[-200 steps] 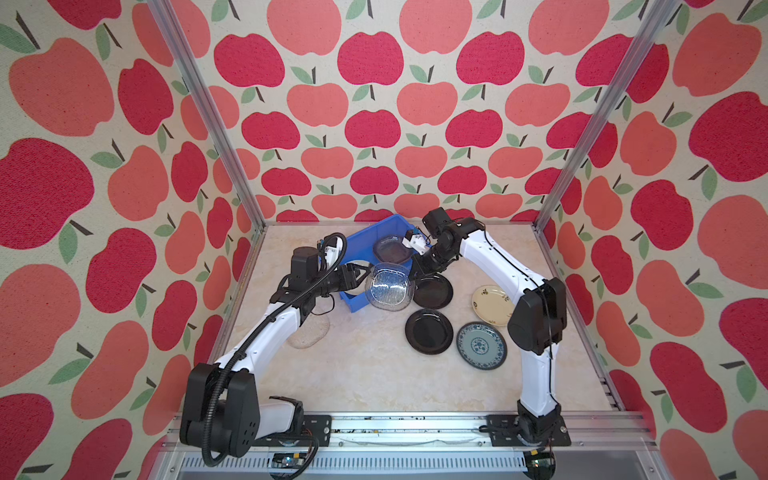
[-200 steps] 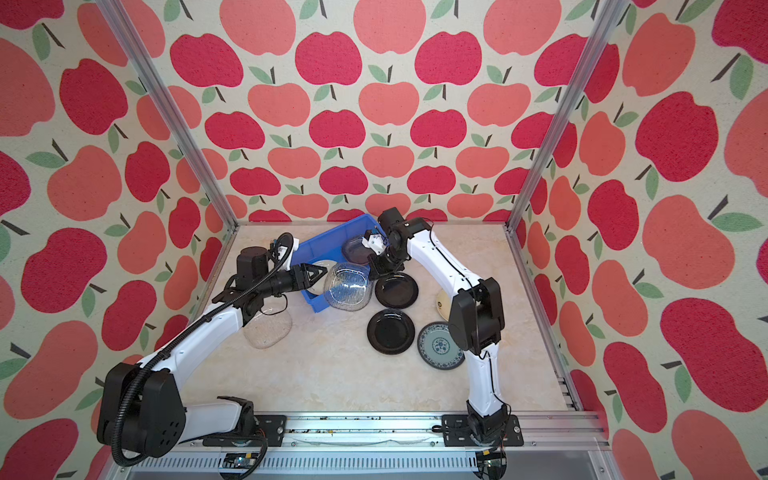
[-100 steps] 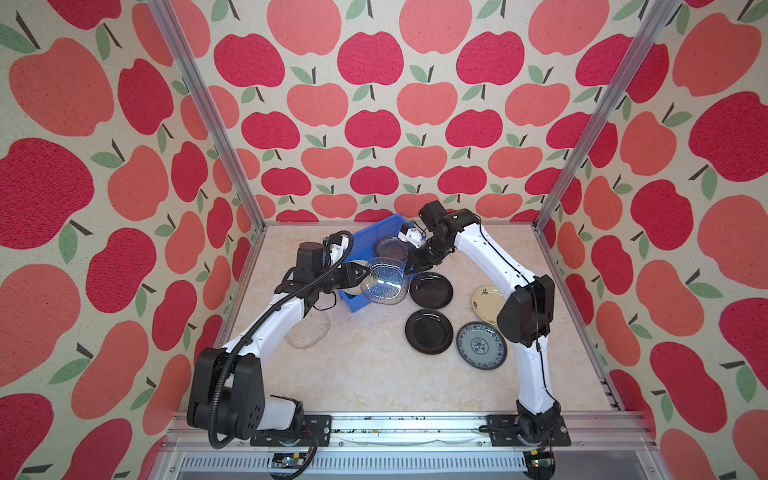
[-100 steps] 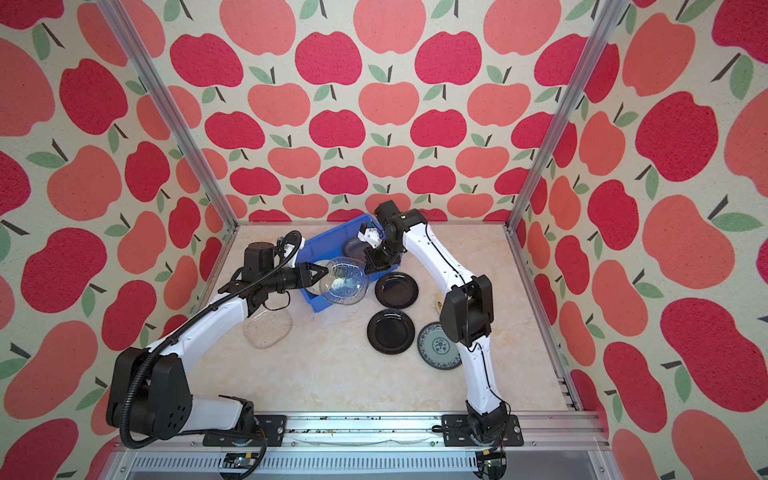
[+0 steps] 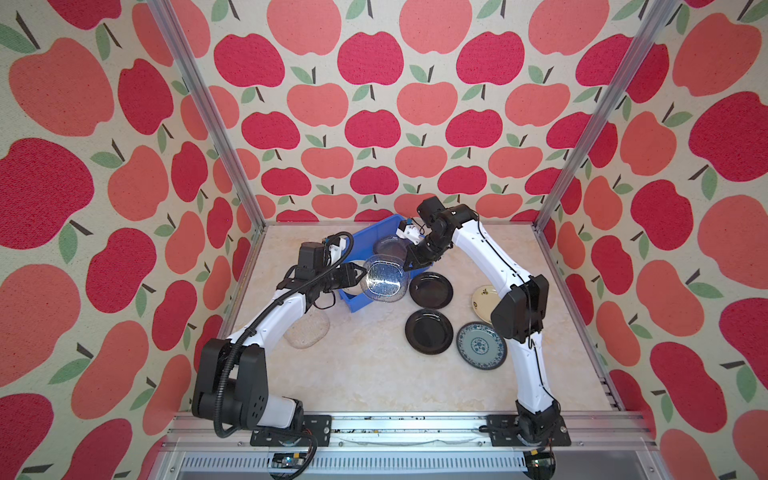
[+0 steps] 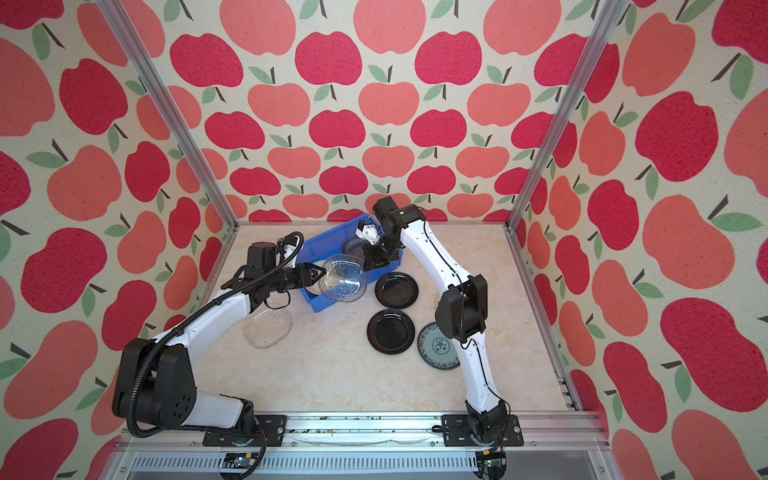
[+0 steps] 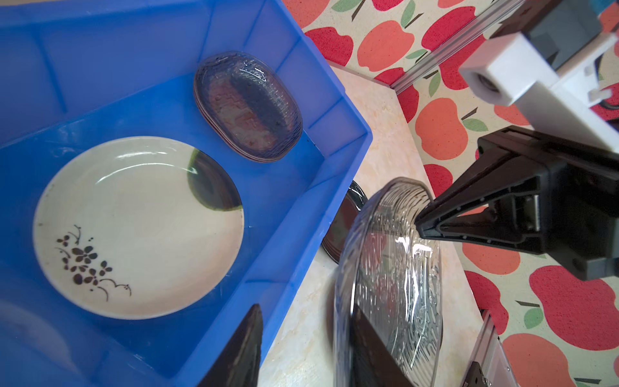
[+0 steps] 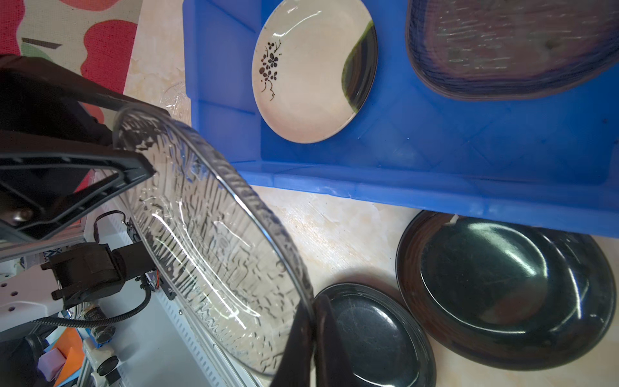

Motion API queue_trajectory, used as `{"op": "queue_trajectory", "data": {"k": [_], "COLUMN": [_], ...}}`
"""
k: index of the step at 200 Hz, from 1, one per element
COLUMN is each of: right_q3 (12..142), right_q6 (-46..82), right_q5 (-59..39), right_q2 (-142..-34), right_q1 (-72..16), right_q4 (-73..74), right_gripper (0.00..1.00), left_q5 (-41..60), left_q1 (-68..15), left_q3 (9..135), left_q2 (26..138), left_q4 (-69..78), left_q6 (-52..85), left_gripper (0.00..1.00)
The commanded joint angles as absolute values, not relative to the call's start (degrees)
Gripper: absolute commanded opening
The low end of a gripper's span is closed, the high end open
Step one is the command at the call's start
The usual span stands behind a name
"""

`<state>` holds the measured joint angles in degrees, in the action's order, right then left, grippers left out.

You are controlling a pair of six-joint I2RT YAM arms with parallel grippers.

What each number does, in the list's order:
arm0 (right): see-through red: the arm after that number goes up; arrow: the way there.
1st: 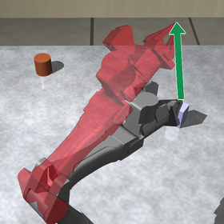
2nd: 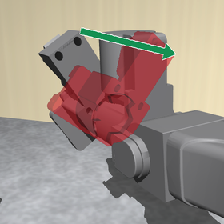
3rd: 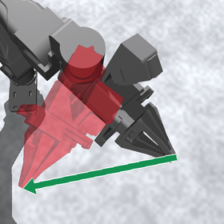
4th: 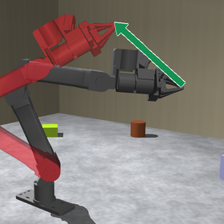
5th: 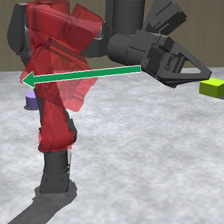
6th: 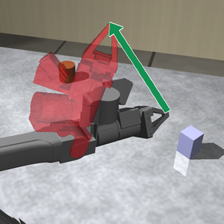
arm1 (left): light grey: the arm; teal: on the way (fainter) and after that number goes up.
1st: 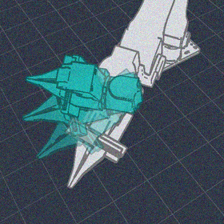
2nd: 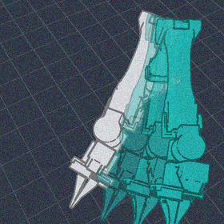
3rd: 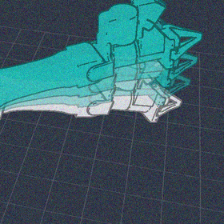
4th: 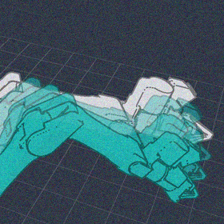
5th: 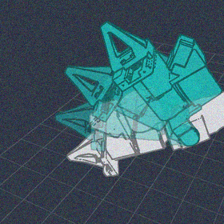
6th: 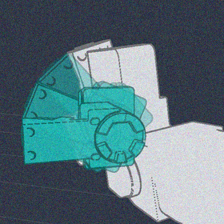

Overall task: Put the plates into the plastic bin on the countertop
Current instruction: 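Lower the glass plate into the bin with the left gripper while the right releases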

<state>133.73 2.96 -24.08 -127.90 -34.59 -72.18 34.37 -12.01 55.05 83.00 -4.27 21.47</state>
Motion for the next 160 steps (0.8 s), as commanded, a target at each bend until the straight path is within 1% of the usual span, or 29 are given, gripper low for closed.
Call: {"op": "queue_trajectory", "data": {"k": [1,23,37,52,81,87,91,113,130,150,160], "right_q3": [136.26,136.89,137.25,137.48,138.49,139.07,139.27,141.14,142.07,140.8,138.44], "right_q6": [2.02,2.35,2.61,3.07,4.03,4.17,4.22,5.1,7.08,11.25,13.3], "right_q5": [-25.42,-25.01,-24.78,-24.7,-24.84,-24.65,-24.56,-22.83,-20.1,-17.94,-17.25], "right_q2": [-129.46,-129.94,-129.99,-130.25,-131.2,-131.45,-131.69,-132.5,-132.33,-130.51,-128.56], "right_q1": [-34.56,-34.54,-34.56,-34.57,-34.67,-34.63,-34.61,-34.39,-33.54,-31.42,-30.45], "right_q4": [-74.53,-74.96,-74.97,-74.73,-74.36,-74.4,-74.44,-74.47,-73.2,-69.61,-66.23], "right_gripper": [0.0,0.0,0.0,0.0,0.0,0.03,0.06,0.24,0.37,0.42,0.43], "left_q5": [34.23,33.84,33.43,33.42,33.07,32.89,32.67,30.23,26.42,22.97,19.85], "left_q1": [-11.91,-11.89,-11.87,-11.87,-12.0,-12.06,-12.12,-12.6,-13.22,-14.25,-14.91], "left_q3": [56.96,57.73,57.96,58.44,59.39,59.41,59.49,60.58,62.47,64.48,65.64], "left_q2": [84.46,85.39,85.87,86.52,87.58,87.68,87.79,88.13,88.51,89.05,89.58], "left_q4": [-4.05,-4.44,-4.31,-4.36,-4.57,-4.61,-4.66,-6.03,-7.63,-6.46,-5.67], "left_q6": [20.83,20.61,20.87,21.01,21.51,21.53,21.58,21.99,23.58,26.53,28.17], "left_gripper": [0.4,0.32,0.21,0.16,0.04,0.02,0.0,0.0,0.0,0.0,0.0]}}
